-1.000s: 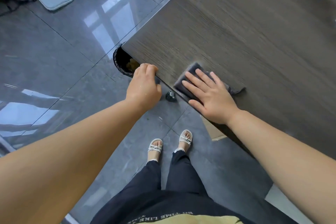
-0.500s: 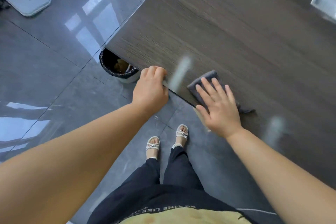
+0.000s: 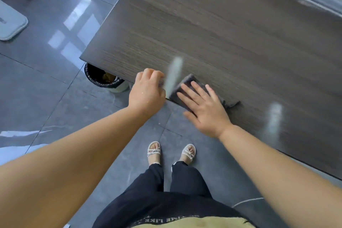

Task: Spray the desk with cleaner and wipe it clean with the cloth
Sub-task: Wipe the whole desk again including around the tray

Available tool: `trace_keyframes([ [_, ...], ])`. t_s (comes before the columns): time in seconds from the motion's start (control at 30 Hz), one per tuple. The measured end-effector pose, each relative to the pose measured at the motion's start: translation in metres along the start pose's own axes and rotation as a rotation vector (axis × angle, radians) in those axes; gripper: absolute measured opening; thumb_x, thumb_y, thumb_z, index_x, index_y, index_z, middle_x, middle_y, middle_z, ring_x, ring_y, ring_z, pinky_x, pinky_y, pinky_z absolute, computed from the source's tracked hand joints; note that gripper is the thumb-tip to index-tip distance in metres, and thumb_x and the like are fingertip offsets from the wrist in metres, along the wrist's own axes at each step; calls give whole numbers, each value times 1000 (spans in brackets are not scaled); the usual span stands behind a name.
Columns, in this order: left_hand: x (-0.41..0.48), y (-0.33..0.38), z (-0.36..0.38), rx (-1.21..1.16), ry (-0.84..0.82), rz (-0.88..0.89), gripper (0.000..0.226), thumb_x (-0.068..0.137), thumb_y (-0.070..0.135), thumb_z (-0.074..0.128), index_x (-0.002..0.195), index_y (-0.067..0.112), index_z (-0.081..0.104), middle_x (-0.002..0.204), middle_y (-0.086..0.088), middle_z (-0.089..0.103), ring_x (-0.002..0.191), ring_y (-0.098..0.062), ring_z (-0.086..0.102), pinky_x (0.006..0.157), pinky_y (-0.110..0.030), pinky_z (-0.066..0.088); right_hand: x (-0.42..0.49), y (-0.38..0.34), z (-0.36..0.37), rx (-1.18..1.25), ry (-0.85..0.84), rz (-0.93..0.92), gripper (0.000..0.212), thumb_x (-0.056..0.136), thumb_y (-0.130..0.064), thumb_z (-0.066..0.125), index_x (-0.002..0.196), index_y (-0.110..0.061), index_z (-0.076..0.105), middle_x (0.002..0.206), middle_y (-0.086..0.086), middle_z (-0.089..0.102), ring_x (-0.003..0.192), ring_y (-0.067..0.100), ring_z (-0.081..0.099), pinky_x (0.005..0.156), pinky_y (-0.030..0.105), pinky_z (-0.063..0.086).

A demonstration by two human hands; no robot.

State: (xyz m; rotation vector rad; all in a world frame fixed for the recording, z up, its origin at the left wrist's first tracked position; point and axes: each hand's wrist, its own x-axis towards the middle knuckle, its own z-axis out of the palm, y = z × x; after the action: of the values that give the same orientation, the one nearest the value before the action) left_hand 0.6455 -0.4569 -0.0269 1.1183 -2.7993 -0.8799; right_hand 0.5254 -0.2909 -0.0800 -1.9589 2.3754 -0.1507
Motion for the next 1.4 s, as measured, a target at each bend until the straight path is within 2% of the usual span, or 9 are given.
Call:
trace_keyframes([
  [0.23,4,51,28,63,-126,107,40,83,11,48,123,14,52,130,-5,45,120,-28,35,96,-37,37,3,57,-17,66,93,1173,59,99,-46,29,152,-22,19,160,-1,8,147,22,2,116,53,4],
  [0.3,7,64,37,91,-122,127,40,83,13,49,123,15,53,130,-5,46,120,-28,36,95,-36,36,19,34,-10,87,85,1092,61,98,-48,29,152,-20,18,160,2,8,147,23,3,115,54,4],
  [0.47,20,95,51,123,-121,139,38,84,15,49,121,15,53,129,-5,47,120,-29,37,92,-36,35,-68,75,-11,-15,-35,125,54,96,-48,32,142,-21,40,152,4,35,140,28,30,110,55,25],
  [0.53,27,112,58,139,-142,143,38,84,15,49,122,15,52,130,-5,46,121,-29,36,93,-36,35,-109,127,-19,-63,-33,225,55,98,-52,24,143,-22,35,152,2,33,140,27,27,110,55,26],
  [0.73,44,151,76,206,-186,136,40,86,20,49,126,21,50,134,-2,42,126,-26,32,99,-35,30,-58,171,-32,94,112,1378,62,97,-44,34,152,-18,19,160,2,9,147,25,2,114,56,6],
  [0.97,79,194,90,211,-148,66,37,86,23,49,123,19,51,134,-4,42,126,-28,31,101,-36,28,-63,183,-25,-15,-38,232,61,91,-51,33,142,-20,42,152,3,35,140,27,32,110,55,26],
  [1.23,114,209,93,213,-197,87,40,86,20,49,126,21,50,136,-2,38,128,-27,27,103,-33,25,-48,274,-48,104,53,1384,61,99,-45,27,153,-22,11,160,-2,0,147,21,-5,116,53,1],
  [1.3,127,212,92,229,-194,101,40,86,21,49,127,22,50,137,-2,37,129,-27,27,104,-34,24,-11,257,-47,137,37,1365,64,98,-47,25,153,-20,6,160,1,-4,146,23,-9,115,55,-2],
  [1.4,155,222,90,251,-192,146,43,87,23,49,129,21,48,139,-3,36,130,-27,26,105,-36,24,11,236,-40,62,-46,854,67,97,-54,23,152,-21,6,160,1,-2,147,24,-5,115,53,0],
])
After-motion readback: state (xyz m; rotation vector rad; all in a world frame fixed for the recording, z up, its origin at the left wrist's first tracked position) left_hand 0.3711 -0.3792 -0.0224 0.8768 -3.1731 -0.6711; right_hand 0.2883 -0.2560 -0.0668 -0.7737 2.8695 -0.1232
